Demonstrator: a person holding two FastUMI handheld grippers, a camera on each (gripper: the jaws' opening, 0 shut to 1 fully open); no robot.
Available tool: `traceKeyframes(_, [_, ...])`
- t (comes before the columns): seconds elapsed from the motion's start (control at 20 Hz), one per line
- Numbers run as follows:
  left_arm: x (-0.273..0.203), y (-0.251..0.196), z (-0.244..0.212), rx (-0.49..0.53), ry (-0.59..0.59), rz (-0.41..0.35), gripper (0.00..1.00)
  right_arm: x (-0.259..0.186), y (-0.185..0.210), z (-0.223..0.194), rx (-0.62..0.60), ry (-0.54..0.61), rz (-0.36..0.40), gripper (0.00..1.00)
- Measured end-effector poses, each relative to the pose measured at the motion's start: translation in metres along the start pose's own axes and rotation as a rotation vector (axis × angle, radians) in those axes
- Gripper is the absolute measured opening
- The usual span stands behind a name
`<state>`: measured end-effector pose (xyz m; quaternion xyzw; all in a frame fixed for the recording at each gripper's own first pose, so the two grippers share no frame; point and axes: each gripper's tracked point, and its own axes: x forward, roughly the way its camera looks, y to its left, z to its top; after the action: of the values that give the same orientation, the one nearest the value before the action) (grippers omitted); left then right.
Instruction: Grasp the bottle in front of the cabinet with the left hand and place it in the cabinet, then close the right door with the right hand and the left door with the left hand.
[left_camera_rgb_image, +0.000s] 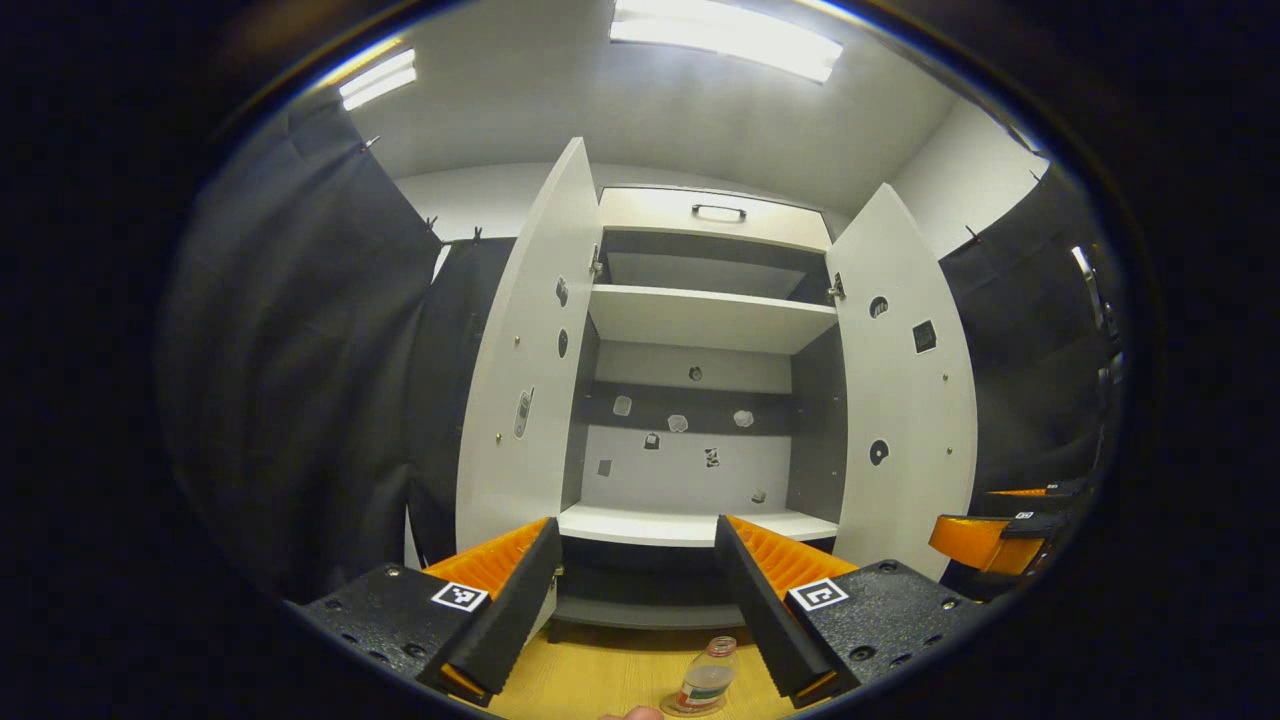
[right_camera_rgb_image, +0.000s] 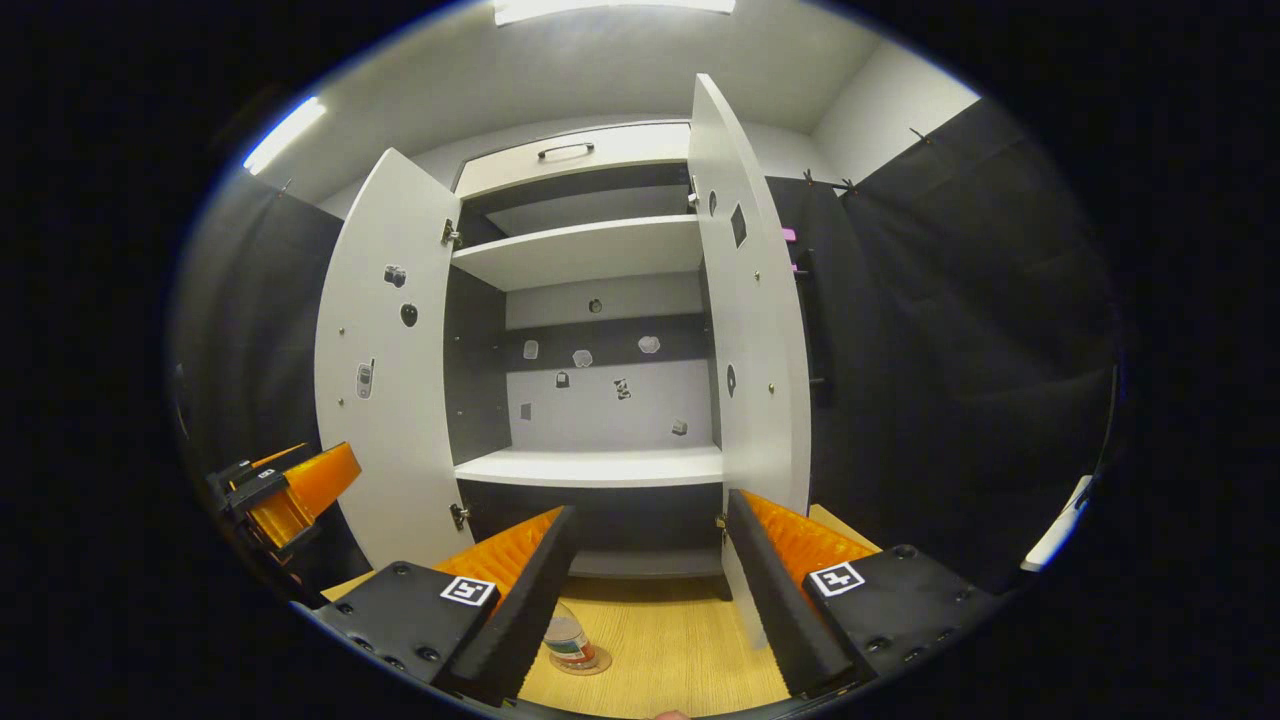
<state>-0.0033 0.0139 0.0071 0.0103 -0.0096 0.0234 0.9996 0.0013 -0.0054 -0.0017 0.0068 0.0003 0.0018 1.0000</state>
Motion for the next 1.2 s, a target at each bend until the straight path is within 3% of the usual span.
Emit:
traceKeyframes(0.2, [0.008,0.000,-0.001,-0.008,0.001,-0.001,0.93,0.000,-0.001,-0.004,0.017,0.003,-0.002,0.98])
traceKeyframes(0.45, [0.033,-0.049,-0.040,-0.063,0.056,-0.143,0.94,-0.004,-0.015,-0.009,0.022,0.014,-0.041,0.98])
traceKeyframes(0.55, [0.043,-0.071,-0.076,-0.069,0.100,-0.184,0.94,-0.008,-0.024,-0.010,0.011,0.019,-0.071,0.98])
traceKeyframes(0.75, [0.061,-0.086,-0.161,-0.020,0.148,-0.159,0.94,-0.019,-0.048,-0.012,-0.010,0.026,-0.152,0.98])
traceKeyframes(0.85, [0.058,-0.097,-0.209,-0.012,0.215,-0.190,0.94,-0.024,-0.057,-0.015,-0.013,0.034,-0.187,0.98])
traceKeyframes(1.05, [0.052,-0.096,-0.281,-0.019,0.323,-0.181,0.94,-0.026,-0.070,-0.024,-0.044,0.064,-0.248,0.98])
traceKeyframes(1.2, [0.042,-0.096,-0.325,-0.007,0.390,-0.189,0.95,-0.026,-0.069,-0.031,-0.036,0.084,-0.254,0.98])
